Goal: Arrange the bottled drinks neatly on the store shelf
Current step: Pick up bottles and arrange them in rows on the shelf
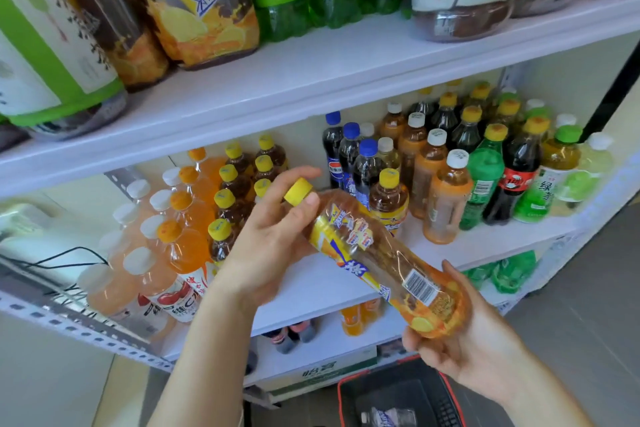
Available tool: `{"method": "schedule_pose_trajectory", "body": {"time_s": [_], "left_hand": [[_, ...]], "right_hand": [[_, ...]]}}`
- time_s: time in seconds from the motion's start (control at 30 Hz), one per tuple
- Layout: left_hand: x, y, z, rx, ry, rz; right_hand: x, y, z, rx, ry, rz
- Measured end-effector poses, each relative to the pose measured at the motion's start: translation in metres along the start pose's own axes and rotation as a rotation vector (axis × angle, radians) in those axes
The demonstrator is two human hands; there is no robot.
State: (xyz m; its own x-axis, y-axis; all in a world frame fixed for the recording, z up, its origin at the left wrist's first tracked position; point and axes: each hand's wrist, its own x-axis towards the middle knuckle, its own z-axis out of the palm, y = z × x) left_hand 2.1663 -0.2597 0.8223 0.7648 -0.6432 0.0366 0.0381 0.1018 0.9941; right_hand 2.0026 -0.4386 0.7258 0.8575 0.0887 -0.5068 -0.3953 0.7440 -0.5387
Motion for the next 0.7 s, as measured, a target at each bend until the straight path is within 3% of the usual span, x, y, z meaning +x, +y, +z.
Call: {"method": "schedule_pose_trajectory", "body": {"time_s": [0.1, 0.2, 0.3, 0.37, 0.43, 0.53, 0.63, 0.7], "left_hand": [[0.005, 0.001, 0.012, 0.154, 0.161, 0.058], [0.013, 0.0, 0.012, 0.276, 0.317, 0.075], [0.022, -0.001, 0.003, 0.4, 0.389, 0.078], [0.028, 0.002, -0.006, 0.482, 0.319, 0.091], [0.03, 0.008, -0.018, 0.525, 0.146, 0.061], [0.03, 0.012, -0.031, 0.501, -0.056, 0.001], [0.033, 0.008, -0.031, 0.426, 0.022, 0.017], [0.04, 0.005, -0.03, 0.57, 0.104, 0.094]], "right_hand": [[0.01, -0.005, -0.003, 0.057, -0.051, -0.09], [0.018, -0.015, 0.0, -0.062, 0.04, -0.298], [0.014, -0.018, -0.008, -0.037, -0.026, -0.368], [0.009, -0.021, -0.008, -0.011, 0.013, -0.351], [0.016, -0.026, -0.003, 0.004, 0.102, -0.311], [0.03, -0.028, -0.001, -0.049, 0.251, -0.154], [0.044, -0.028, -0.001, -0.142, 0.265, -0.038], [0.051, -0.027, 0.001, -0.231, 0.258, -0.021]]}}
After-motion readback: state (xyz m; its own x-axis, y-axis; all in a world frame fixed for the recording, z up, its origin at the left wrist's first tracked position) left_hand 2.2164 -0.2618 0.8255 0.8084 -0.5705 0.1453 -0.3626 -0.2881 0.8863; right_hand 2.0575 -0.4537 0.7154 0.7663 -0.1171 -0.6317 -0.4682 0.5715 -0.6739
